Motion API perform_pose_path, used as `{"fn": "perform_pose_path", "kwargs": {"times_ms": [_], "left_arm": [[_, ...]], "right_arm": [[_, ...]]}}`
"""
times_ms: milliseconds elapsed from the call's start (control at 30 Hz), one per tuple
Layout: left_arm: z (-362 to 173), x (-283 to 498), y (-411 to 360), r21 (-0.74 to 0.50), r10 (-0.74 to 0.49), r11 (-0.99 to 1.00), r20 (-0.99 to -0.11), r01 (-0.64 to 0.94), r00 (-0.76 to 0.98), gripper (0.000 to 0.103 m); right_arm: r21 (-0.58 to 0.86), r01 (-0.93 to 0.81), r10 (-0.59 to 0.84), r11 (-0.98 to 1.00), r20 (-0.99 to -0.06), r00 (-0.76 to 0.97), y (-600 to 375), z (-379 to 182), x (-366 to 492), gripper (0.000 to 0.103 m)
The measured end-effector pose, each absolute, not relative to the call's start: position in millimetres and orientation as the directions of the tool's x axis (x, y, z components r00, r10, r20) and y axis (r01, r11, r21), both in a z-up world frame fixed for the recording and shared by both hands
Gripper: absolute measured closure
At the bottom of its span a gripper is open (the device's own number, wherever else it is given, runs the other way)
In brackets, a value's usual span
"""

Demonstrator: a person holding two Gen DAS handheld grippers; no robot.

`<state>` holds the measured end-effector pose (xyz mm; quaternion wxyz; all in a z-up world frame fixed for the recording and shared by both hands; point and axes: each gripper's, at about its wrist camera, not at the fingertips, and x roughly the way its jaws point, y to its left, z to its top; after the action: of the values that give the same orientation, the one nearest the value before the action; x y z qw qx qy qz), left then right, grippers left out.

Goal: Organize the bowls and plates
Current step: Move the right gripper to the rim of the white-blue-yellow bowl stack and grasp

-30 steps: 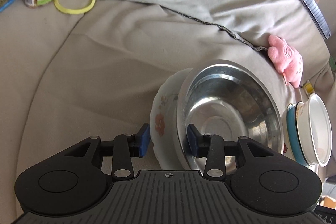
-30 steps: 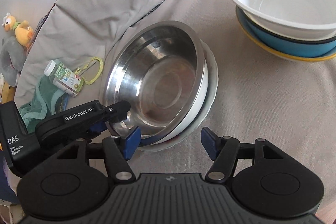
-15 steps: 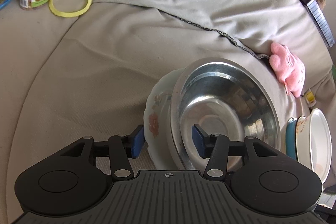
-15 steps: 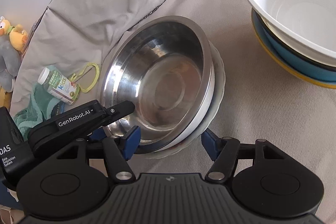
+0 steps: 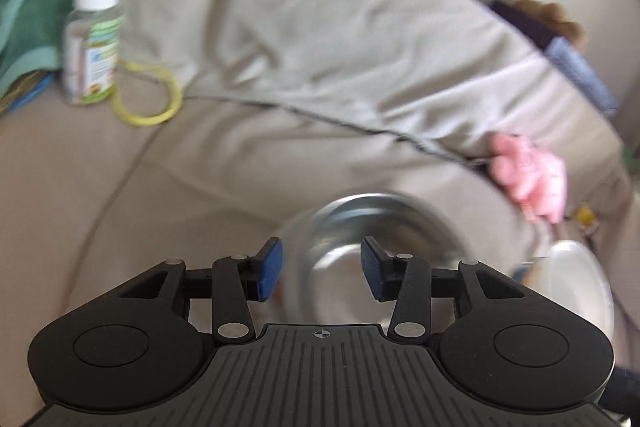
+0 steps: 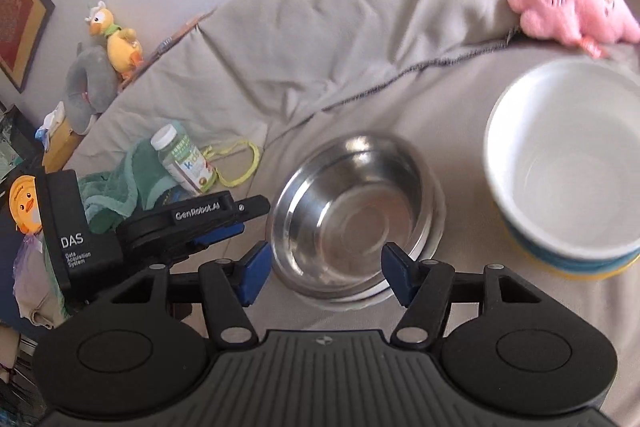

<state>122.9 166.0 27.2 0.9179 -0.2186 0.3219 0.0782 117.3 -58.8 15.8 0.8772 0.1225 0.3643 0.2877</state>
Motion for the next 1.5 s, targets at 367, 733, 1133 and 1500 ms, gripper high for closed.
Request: {"fn": "perform_pose_path", "kwargs": {"times_ms": [367,733,1133,1500], "left_arm": [[28.8,175.6,14.2,-0.341,-0.235,0.940,-0.633,0.006,0.738,0.056],[0.5,224.5,-3.6,-0.263,-0.163,0.960,-0.802,-0.094,0.575,0.054],[-14.0,250.6,-48.0,-0.108,-0.086,0.994,-0.886,-0.023,0.456,0.052],[-14.3,253.7,-55.7,-0.063,-0.044,0.998,-0.905,-0.030,0.423,0.048]], "right_arm": [[0.195,-0.184,0.265,0.963,-0.581,0.770,-190.8,-3.7,184.5,0.040],[0.510,-0.142,0.473,0.849,-0.610,0.637,-232.2,-77.9,222.1,0.045],[0.614,-0.173,0.586,0.771,-0.575,0.571,-236.2,-91.1,228.7,0.063],[0.610,-0.192,0.591,0.768,-0.562,0.579,-238.3,-93.1,223.5,0.064]]}}
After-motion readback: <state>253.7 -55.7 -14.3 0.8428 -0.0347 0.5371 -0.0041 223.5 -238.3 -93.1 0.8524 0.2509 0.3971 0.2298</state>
